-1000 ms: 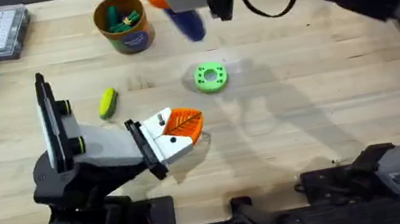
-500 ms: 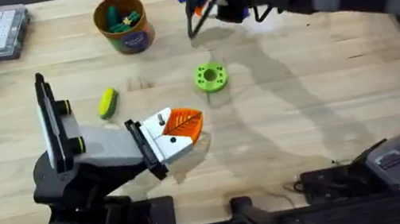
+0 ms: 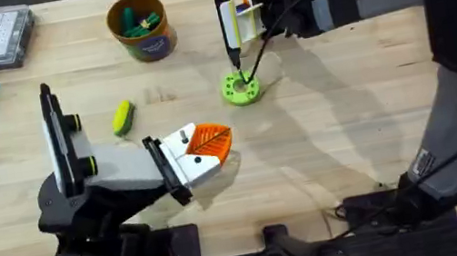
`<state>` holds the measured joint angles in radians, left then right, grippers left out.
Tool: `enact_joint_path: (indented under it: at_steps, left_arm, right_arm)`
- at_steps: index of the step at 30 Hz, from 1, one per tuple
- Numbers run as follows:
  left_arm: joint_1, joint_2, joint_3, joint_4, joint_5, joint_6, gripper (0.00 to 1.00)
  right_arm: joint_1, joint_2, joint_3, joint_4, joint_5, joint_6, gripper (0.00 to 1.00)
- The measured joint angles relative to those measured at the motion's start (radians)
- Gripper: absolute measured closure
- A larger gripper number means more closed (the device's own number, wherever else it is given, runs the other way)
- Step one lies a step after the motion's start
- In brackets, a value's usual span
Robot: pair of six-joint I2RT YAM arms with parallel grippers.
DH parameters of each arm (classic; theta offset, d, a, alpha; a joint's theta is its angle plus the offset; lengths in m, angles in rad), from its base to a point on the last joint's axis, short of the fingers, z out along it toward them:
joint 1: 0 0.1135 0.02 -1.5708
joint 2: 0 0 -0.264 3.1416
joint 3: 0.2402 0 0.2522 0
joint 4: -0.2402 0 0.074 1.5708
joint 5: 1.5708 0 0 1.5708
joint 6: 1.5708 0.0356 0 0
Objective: Pick up the gripper from the table and insert it into the empty holder that is missing its gripper. Then pick up a screw, insert it into the mounting hole, and use the screwdriver to tighten it. Finally, clean up the table by picking up the vegetable and placing it into the bucket.
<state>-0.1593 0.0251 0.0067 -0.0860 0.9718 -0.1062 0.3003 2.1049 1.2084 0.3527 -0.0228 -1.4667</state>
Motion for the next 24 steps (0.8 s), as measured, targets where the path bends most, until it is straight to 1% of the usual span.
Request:
enact_joint_path:
  at_steps: [3,7,8,9,14,15,17,24]
  left_arm:
    - [0.000,0.000,0.000,0.000,0.000,0.000,0.992]
    - [0.000,0.000,0.000,0.000,0.000,0.000,0.992]
    - [0.000,0.000,0.000,0.000,0.000,0.000,0.992]
    - [0.000,0.000,0.000,0.000,0.000,0.000,0.992]
    - [0.000,0.000,0.000,0.000,0.000,0.000,0.992]
    - [0.000,0.000,0.000,0.000,0.000,0.000,0.992]
    - [0.000,0.000,0.000,0.000,0.000,0.000,0.992]
    - [0.000,0.000,0.000,0.000,0.000,0.000,0.992]
  right_arm:
    - [-0.002,0.012,0.011,0.007,-0.001,-0.045,0.978]
    - [-0.002,0.011,0.011,0.006,-0.002,-0.068,0.975]
    - [-0.002,0.011,0.012,0.007,-0.002,-0.068,0.944]
    - [-0.002,0.011,0.012,0.008,-0.001,-0.066,0.838]
    - [0.005,-0.004,0.035,0.032,0.021,-0.049,0.081]
    - [0.006,-0.007,0.040,0.031,0.034,-0.041,0.028]
    - [0.009,-0.007,0.042,0.030,0.059,-0.006,0.008]
    - [0.024,-0.007,0.042,0.031,0.142,0.093,0.007]
